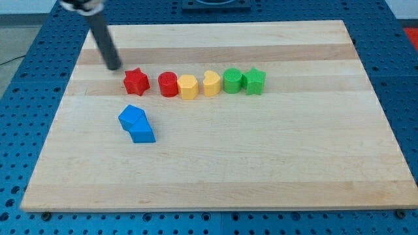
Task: Move the red star into the blue cube
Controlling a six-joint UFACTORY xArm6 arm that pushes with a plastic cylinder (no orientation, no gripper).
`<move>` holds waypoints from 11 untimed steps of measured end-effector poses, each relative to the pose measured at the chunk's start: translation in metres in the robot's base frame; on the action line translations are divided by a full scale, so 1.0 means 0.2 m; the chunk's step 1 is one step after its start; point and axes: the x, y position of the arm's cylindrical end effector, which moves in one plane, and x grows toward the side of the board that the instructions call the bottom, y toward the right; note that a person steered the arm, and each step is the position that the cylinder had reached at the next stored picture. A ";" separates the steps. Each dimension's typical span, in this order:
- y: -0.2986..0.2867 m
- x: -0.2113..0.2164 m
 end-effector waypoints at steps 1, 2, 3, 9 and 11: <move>0.23 0.03; 0.28 0.17; 0.24 0.24; 0.12 0.26; 0.12 0.42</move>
